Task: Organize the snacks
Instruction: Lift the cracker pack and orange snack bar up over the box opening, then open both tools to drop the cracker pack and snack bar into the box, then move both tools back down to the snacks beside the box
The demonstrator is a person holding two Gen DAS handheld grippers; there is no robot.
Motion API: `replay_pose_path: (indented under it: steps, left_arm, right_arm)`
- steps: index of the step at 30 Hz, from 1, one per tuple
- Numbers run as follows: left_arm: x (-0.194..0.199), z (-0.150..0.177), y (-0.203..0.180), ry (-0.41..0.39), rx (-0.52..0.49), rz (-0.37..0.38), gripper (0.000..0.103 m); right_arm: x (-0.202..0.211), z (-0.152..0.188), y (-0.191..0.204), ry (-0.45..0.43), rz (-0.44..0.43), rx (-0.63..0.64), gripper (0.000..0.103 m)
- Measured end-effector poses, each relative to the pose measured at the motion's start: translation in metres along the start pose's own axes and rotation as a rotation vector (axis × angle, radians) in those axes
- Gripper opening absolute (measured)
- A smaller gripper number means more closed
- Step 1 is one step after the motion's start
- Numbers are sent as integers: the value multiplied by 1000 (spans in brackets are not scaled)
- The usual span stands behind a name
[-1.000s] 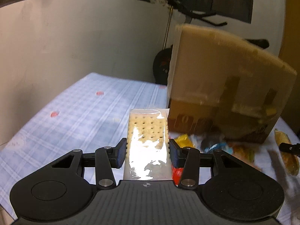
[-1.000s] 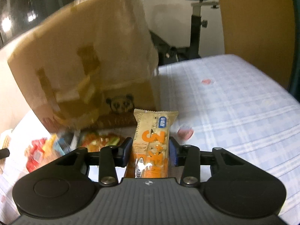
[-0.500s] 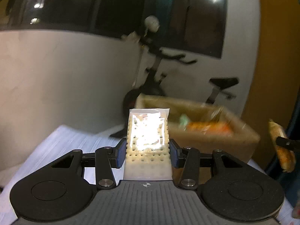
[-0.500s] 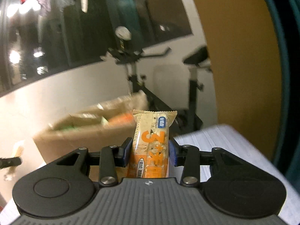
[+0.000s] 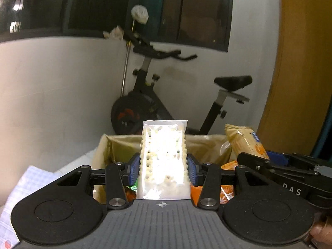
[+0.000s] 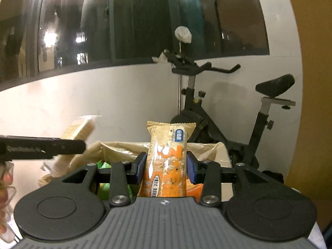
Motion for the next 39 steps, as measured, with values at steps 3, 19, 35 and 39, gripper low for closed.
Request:
replay_pose_path:
  steps: [3,19,35,39]
  left_arm:
    - [-4,6,5,15,-12,1,49]
    - [38,-10,26,-33,-28,5,89]
    - [108,8,64,-24,-49,-30,92]
    - [125,26,75,-16,-73,-76,95]
  right_arm:
    - [-11,10,-2,37,2,2,42]
    - [20,3,-4,27,12,30,78]
    - [88,19,8,3,1,-33,103]
    - [105,36,5,19,13,-63,103]
Point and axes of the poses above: each gripper's, at about its wrist camera, not at the fingertips, and x roughly against the way its jaws point, y to its left, z to its underside, the point moved 9 cm from there along -x, roughly the way its jaws point, and after that the axes turned 14 degrees about -y, right-handed, at the moved point
